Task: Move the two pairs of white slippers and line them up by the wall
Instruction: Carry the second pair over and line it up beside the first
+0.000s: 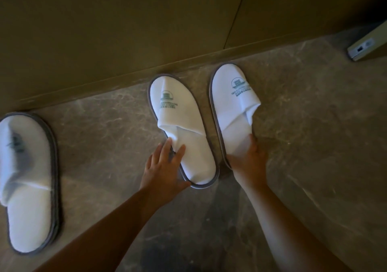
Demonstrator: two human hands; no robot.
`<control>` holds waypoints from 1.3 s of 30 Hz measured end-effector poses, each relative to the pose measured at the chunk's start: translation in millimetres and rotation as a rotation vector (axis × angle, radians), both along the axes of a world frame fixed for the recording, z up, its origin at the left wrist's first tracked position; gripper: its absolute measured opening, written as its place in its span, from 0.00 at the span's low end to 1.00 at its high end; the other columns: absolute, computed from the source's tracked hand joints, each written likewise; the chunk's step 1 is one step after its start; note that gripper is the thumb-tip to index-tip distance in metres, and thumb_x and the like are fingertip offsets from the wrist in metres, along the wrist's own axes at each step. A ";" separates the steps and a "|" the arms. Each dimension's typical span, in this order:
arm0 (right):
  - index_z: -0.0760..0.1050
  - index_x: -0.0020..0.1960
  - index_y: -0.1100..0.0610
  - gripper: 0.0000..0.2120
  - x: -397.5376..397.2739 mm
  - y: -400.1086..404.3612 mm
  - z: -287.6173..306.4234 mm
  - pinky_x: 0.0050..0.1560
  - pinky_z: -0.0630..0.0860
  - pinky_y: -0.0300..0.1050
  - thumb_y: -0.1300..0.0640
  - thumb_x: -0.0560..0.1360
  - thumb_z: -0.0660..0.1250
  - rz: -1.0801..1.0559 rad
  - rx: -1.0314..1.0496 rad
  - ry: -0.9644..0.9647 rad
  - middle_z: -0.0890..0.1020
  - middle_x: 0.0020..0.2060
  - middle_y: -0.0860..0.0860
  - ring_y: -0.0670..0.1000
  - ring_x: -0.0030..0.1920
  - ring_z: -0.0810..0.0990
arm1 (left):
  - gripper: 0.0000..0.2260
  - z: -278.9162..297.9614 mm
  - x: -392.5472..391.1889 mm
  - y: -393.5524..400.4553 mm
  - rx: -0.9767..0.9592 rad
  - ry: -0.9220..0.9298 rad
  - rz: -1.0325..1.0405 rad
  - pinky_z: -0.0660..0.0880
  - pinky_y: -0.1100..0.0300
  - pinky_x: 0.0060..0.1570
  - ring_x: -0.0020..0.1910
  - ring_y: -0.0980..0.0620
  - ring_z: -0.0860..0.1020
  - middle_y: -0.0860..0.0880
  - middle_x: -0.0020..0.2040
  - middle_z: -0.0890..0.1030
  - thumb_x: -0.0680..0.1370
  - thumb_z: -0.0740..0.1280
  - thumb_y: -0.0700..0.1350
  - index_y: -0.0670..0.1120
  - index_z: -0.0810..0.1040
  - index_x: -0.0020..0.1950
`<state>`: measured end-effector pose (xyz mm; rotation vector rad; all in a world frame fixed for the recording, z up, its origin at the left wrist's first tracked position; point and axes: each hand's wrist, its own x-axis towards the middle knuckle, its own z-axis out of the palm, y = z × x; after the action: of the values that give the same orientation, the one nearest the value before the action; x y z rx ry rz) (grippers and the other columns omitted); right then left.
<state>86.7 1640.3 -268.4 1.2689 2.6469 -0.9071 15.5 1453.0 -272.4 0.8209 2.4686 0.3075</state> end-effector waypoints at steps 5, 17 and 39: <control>0.50 0.71 0.53 0.40 2.3 -0.5 -3.8 0.67 0.64 0.59 0.44 0.67 0.68 0.121 0.058 -0.082 0.56 0.71 0.63 0.62 0.69 0.59 | 0.44 -0.4 -6.1 -0.9 -0.036 -0.004 -0.027 0.54 0.43 0.71 0.74 0.42 0.47 0.44 0.76 0.47 0.65 0.69 0.62 0.52 0.49 0.73; 0.60 0.67 0.61 0.43 9.4 -5.6 25.2 0.62 0.68 0.55 0.56 0.57 0.76 0.003 0.085 0.208 0.70 0.63 0.62 0.61 0.62 0.69 | 0.43 18.8 -16.1 -9.9 -0.062 -0.069 -0.052 0.52 0.46 0.72 0.74 0.44 0.46 0.47 0.76 0.44 0.67 0.67 0.61 0.55 0.45 0.72; 0.56 0.69 0.55 0.41 -7.6 -222.9 11.9 0.63 0.64 0.53 0.49 0.63 0.73 0.448 -0.080 -0.048 0.65 0.67 0.61 0.61 0.65 0.63 | 0.40 30.0 -2.8 -234.0 -0.188 -0.005 0.353 0.50 0.45 0.72 0.75 0.43 0.46 0.45 0.76 0.48 0.70 0.66 0.58 0.50 0.46 0.73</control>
<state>79.1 1417.4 -256.5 0.6264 2.6572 -0.8797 12.7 1219.0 -242.4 0.3054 2.5827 0.1952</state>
